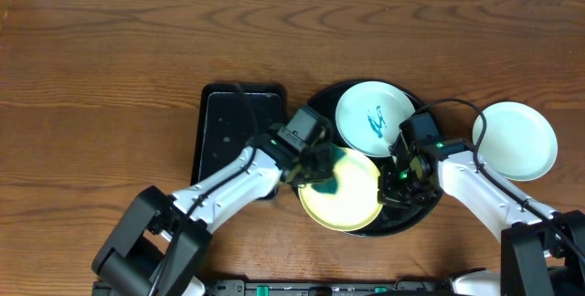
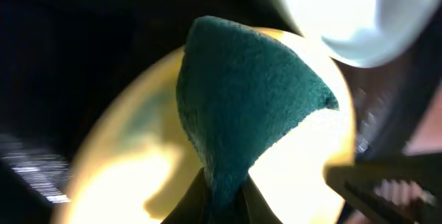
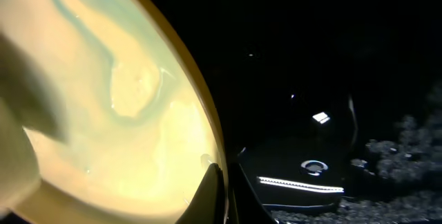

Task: Clean dirty plates on tray and stack at the side
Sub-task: 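Scrub the yellow plate with the sponge in the left gripper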

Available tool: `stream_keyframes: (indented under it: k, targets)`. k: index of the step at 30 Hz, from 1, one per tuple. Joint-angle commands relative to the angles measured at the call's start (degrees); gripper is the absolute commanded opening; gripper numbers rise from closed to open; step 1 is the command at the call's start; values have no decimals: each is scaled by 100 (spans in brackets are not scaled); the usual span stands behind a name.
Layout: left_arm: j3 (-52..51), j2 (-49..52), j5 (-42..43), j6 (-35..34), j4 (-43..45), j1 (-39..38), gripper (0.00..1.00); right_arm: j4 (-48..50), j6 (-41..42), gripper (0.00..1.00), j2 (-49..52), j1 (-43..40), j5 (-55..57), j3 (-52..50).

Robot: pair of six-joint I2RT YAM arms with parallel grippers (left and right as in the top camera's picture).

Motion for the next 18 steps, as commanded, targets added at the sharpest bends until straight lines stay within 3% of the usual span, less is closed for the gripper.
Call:
stream_keyframes:
  k: [1,8,18]
  targets:
    - [-26,0,162,-153,173,-424,8,-26,39,1,4,13,184,-33]
    - [-26,13,-623,-697,264,-940,8,-28,42,1,4,13,181,-33]
    - [-96,13,-1078,-691,326,-1014,9,-31,42,1,4,13,179,-33]
